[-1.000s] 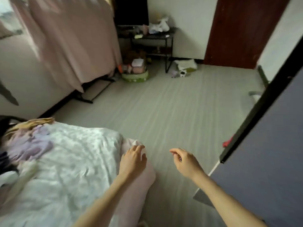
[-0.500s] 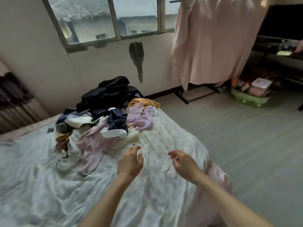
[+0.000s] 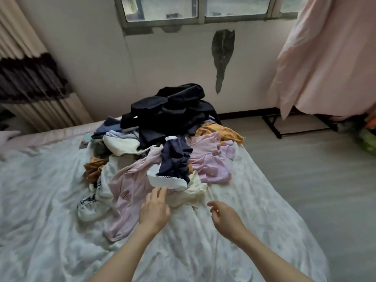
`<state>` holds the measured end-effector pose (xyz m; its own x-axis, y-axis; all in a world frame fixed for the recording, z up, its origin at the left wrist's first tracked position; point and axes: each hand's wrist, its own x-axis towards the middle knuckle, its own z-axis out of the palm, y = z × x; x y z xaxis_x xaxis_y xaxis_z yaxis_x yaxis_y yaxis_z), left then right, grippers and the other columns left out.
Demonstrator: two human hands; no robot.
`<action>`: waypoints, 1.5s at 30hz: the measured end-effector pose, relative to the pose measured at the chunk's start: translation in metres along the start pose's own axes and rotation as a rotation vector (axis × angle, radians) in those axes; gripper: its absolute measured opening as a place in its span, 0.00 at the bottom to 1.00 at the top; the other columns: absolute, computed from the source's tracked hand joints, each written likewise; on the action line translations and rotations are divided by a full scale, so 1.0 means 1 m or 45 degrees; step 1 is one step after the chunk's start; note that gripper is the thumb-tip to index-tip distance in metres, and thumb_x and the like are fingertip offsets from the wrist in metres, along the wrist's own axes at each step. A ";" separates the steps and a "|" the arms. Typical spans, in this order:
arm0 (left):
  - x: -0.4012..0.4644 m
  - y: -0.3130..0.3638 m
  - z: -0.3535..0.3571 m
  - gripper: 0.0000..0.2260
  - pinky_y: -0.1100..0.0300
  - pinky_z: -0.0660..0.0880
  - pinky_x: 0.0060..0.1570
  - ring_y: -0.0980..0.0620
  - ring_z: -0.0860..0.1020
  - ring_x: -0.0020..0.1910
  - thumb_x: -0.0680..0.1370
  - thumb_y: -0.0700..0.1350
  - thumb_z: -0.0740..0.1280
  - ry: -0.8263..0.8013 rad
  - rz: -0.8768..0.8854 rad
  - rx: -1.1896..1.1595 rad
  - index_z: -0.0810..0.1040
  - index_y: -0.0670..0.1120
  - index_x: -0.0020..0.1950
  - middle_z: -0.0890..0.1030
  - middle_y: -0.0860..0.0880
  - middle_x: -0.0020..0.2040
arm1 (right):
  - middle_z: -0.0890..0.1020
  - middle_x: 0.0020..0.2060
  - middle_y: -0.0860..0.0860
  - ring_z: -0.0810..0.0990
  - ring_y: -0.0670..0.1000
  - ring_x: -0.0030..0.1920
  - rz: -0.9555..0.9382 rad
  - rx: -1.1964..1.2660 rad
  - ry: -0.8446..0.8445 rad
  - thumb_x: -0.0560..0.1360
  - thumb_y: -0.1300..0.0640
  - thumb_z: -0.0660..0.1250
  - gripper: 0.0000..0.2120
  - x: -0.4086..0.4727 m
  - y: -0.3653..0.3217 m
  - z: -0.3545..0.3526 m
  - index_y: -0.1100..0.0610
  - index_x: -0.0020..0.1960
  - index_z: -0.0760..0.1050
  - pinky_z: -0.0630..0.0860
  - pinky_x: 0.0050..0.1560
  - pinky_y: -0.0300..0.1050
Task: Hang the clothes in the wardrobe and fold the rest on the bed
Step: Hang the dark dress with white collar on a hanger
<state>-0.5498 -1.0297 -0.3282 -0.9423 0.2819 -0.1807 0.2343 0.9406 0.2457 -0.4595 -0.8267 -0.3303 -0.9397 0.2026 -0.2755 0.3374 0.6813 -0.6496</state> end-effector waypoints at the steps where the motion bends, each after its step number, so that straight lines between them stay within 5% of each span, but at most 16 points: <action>1: 0.023 -0.003 0.012 0.28 0.53 0.69 0.61 0.47 0.61 0.70 0.78 0.46 0.58 -0.017 -0.017 0.075 0.51 0.50 0.77 0.57 0.48 0.73 | 0.79 0.58 0.50 0.77 0.50 0.56 -0.002 0.009 -0.005 0.79 0.59 0.55 0.17 0.024 0.007 0.006 0.52 0.65 0.72 0.72 0.56 0.44; 7: 0.128 -0.018 0.086 0.38 0.48 0.59 0.68 0.41 0.44 0.76 0.76 0.40 0.60 -0.082 -0.084 0.416 0.38 0.59 0.76 0.40 0.45 0.77 | 0.73 0.64 0.47 0.73 0.47 0.61 -0.041 0.080 -0.058 0.78 0.59 0.57 0.22 0.120 0.047 0.050 0.51 0.72 0.63 0.69 0.58 0.39; 13: 0.183 -0.032 0.134 0.38 0.38 0.47 0.70 0.38 0.38 0.75 0.79 0.47 0.60 -0.111 -0.074 0.805 0.33 0.58 0.75 0.34 0.40 0.75 | 0.72 0.63 0.44 0.72 0.41 0.55 0.018 0.154 -0.096 0.78 0.58 0.56 0.22 0.148 0.092 0.083 0.47 0.71 0.62 0.67 0.50 0.33; 16: 0.194 -0.031 0.130 0.24 0.40 0.46 0.70 0.42 0.51 0.76 0.78 0.46 0.60 -0.031 -0.007 0.663 0.59 0.54 0.73 0.52 0.42 0.77 | 0.72 0.61 0.44 0.72 0.40 0.51 0.090 0.148 -0.110 0.79 0.57 0.56 0.21 0.151 0.103 0.084 0.46 0.71 0.62 0.70 0.51 0.36; 19: 0.198 -0.022 0.105 0.15 0.49 0.65 0.61 0.43 0.75 0.58 0.74 0.43 0.64 0.085 0.029 0.296 0.72 0.47 0.60 0.77 0.46 0.58 | 0.71 0.62 0.45 0.73 0.42 0.51 0.113 0.133 -0.109 0.79 0.56 0.55 0.21 0.146 0.097 0.073 0.47 0.71 0.61 0.70 0.51 0.38; 22: 0.190 -0.003 0.070 0.13 0.50 0.69 0.41 0.38 0.78 0.47 0.73 0.37 0.62 0.125 0.021 0.068 0.71 0.45 0.58 0.80 0.41 0.48 | 0.72 0.63 0.47 0.74 0.45 0.54 0.086 0.146 -0.038 0.79 0.55 0.57 0.21 0.146 0.075 0.052 0.49 0.71 0.62 0.72 0.54 0.42; 25: 0.168 0.022 0.034 0.16 0.48 0.69 0.38 0.34 0.77 0.45 0.70 0.39 0.61 0.128 0.114 -0.127 0.71 0.44 0.57 0.81 0.36 0.45 | 0.68 0.67 0.47 0.71 0.48 0.63 -0.035 0.229 0.060 0.76 0.54 0.63 0.27 0.139 0.043 0.032 0.49 0.73 0.59 0.70 0.62 0.44; 29: 0.110 0.059 -0.015 0.24 0.50 0.70 0.41 0.38 0.78 0.47 0.60 0.49 0.56 -0.014 0.268 -0.532 0.76 0.45 0.53 0.82 0.41 0.45 | 0.53 0.75 0.48 0.50 0.47 0.75 -0.185 0.277 0.001 0.71 0.48 0.71 0.46 0.110 0.009 0.017 0.50 0.77 0.44 0.54 0.74 0.47; 32: 0.053 0.081 -0.042 0.13 0.57 0.73 0.40 0.45 0.79 0.43 0.62 0.44 0.60 -0.179 0.489 -0.736 0.77 0.56 0.43 0.81 0.53 0.38 | 0.59 0.73 0.52 0.58 0.50 0.74 -0.166 0.356 0.171 0.72 0.55 0.71 0.38 0.067 -0.012 0.001 0.54 0.75 0.54 0.59 0.72 0.48; 35: 0.014 0.093 -0.059 0.13 0.51 0.76 0.44 0.44 0.80 0.46 0.69 0.37 0.64 -0.044 0.574 -0.793 0.80 0.48 0.50 0.83 0.48 0.44 | 0.78 0.58 0.55 0.76 0.58 0.58 -0.096 0.257 0.409 0.75 0.64 0.63 0.18 0.014 -0.019 -0.032 0.57 0.64 0.72 0.72 0.56 0.50; 38: -0.026 0.109 -0.068 0.14 0.51 0.75 0.42 0.42 0.79 0.48 0.72 0.36 0.67 0.166 0.646 -0.611 0.80 0.47 0.56 0.83 0.45 0.48 | 0.82 0.49 0.55 0.78 0.60 0.48 0.018 0.088 0.547 0.73 0.67 0.59 0.18 -0.061 -0.014 -0.065 0.56 0.61 0.73 0.74 0.46 0.52; 45: -0.105 0.159 -0.059 0.08 0.54 0.69 0.39 0.39 0.78 0.47 0.75 0.38 0.67 0.263 0.720 -0.625 0.81 0.44 0.52 0.80 0.44 0.51 | 0.82 0.43 0.48 0.80 0.51 0.47 0.208 0.328 0.890 0.71 0.71 0.62 0.17 -0.233 0.023 -0.119 0.55 0.54 0.78 0.74 0.47 0.40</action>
<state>-0.4280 -0.9209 -0.2137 -0.7478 0.6077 0.2674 0.6056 0.4592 0.6500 -0.2393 -0.7751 -0.1967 -0.6646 0.7434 0.0748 0.3972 0.4363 -0.8074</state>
